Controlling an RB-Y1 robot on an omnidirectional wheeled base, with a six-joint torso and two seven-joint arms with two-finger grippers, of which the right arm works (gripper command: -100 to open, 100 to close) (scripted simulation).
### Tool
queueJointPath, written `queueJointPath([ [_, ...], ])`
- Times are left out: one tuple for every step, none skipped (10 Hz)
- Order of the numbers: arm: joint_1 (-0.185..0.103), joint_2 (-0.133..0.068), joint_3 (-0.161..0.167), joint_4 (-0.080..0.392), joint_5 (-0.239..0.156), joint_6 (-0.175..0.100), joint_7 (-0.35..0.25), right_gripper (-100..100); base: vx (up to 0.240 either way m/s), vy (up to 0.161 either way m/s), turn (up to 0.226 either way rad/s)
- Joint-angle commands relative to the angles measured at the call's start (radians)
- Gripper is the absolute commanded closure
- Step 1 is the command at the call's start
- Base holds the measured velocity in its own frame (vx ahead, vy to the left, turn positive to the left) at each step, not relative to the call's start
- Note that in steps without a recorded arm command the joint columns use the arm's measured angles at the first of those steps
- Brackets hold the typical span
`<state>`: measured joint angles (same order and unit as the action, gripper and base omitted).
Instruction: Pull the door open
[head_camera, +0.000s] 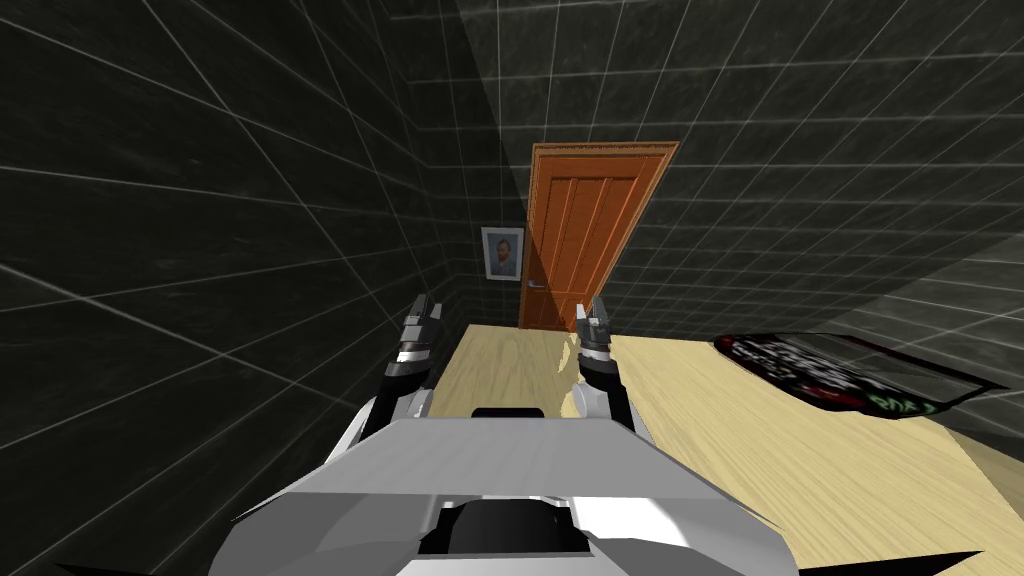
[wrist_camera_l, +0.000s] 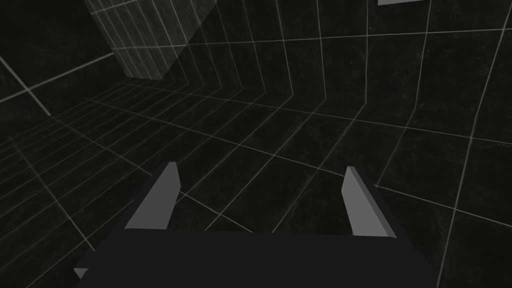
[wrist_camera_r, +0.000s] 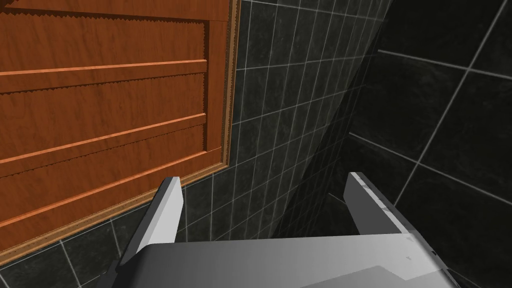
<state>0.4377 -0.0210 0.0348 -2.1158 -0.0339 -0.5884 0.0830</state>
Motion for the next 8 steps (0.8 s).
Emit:
queueJointPath([
  [-0.015,-0.006,-0.002,0.034,-0.007,-0.004,0.000,-100,0.084,0.005,0.028],
  [-0.024,-0.011,-0.003,0.057,-0.012,-0.007,0.000,-100,0.078,-0.008,0.028],
  [-0.032,-0.015,-0.004,0.079,-0.017,-0.011,0.000,-100,0.084,-0.017,0.030],
  [-0.041,-0.020,-0.005,0.102,-0.022,-0.014,0.000,-100,0.087,-0.002,0.027],
  [-0.051,-0.024,-0.006,0.128,-0.027,-0.018,0.000,-100,0.085,0.010,0.033],
  [-0.061,-0.029,-0.007,0.154,-0.033,-0.022,-0.001,-100,0.085,0.002,0.036],
  [-0.071,-0.033,-0.008,0.181,-0.039,-0.026,-0.001,-100,0.089,0.003,0.040],
  [-0.081,-0.037,-0.010,0.207,-0.044,-0.030,-0.001,-100,0.100,-0.001,0.033],
])
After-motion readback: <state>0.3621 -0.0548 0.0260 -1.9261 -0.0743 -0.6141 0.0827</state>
